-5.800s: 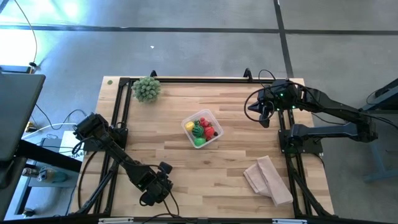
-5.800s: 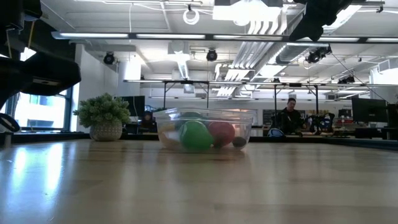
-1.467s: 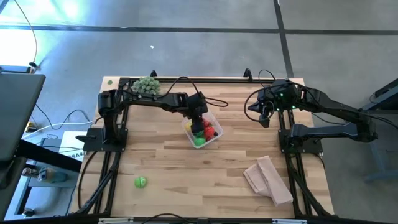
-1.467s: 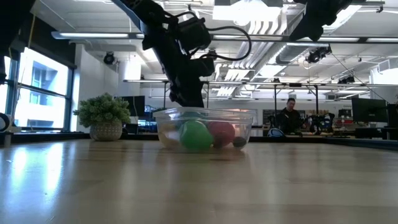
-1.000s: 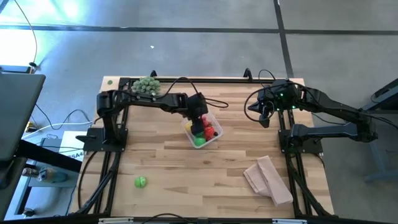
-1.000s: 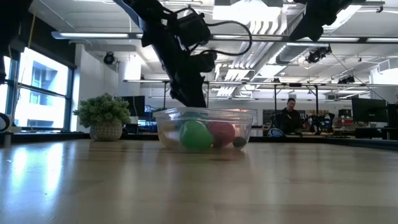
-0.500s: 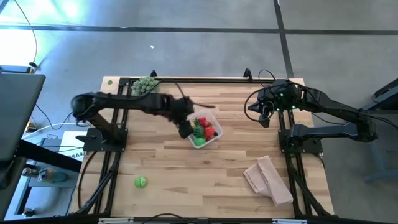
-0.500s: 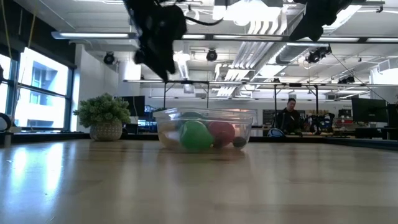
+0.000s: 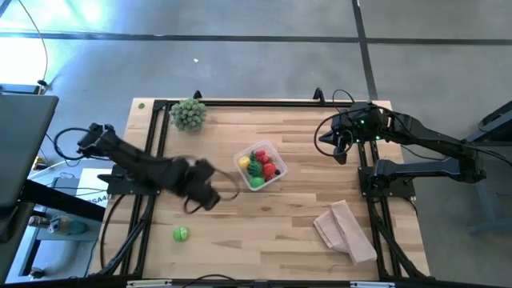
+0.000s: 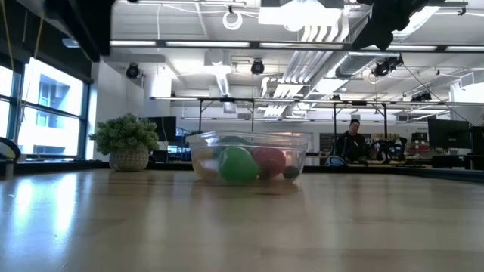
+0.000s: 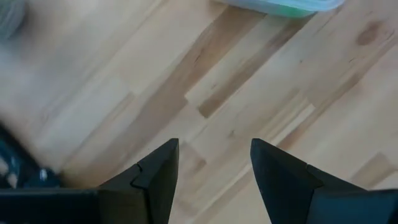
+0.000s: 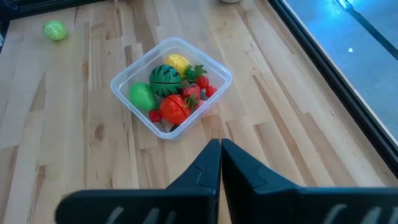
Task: Pick and placing Produce into tupperware
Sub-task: Put the green cabbage into the transparent bin
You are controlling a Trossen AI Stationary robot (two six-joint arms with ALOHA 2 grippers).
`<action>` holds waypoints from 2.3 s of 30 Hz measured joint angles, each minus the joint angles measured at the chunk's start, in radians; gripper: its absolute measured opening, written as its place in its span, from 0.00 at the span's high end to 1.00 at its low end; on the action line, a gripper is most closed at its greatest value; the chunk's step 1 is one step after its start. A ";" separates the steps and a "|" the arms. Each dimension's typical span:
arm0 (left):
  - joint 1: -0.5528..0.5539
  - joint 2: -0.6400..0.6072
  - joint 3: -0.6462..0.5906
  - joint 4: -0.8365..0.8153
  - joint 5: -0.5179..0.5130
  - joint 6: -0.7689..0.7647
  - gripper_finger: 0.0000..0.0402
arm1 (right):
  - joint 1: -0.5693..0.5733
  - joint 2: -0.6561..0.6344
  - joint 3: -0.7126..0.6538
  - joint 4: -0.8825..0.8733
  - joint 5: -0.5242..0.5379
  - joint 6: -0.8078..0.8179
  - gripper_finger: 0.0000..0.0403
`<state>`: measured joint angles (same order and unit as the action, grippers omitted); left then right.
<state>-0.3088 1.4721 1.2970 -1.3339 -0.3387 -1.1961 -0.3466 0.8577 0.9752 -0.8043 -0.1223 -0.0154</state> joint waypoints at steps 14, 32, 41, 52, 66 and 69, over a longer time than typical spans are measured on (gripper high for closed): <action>-0.480 -0.051 -0.074 -0.235 0.009 -0.797 0.53 | 0.000 0.000 0.000 0.000 0.000 0.000 0.99; -0.660 0.006 -0.241 0.273 0.148 -1.203 0.53 | 0.000 0.000 0.000 0.000 0.000 0.000 0.99; -0.659 0.048 -0.241 0.287 0.126 -1.488 0.53 | 0.000 0.000 0.000 0.000 0.000 0.000 0.99; -0.612 0.108 -0.241 0.307 0.144 -1.527 0.53 | 0.000 0.000 0.000 0.000 0.000 0.000 0.99; -0.522 0.111 -0.238 0.346 0.309 -1.550 0.53 | 0.000 0.000 0.000 0.000 0.000 0.000 0.99; -0.522 0.111 -0.238 0.346 0.310 -1.554 0.53 | 0.000 0.000 0.000 0.000 0.000 0.000 0.99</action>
<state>-0.8310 1.5829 1.0592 -0.9878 -0.0284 -2.7497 -0.3462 0.8581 0.9749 -0.8043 -0.1223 -0.0154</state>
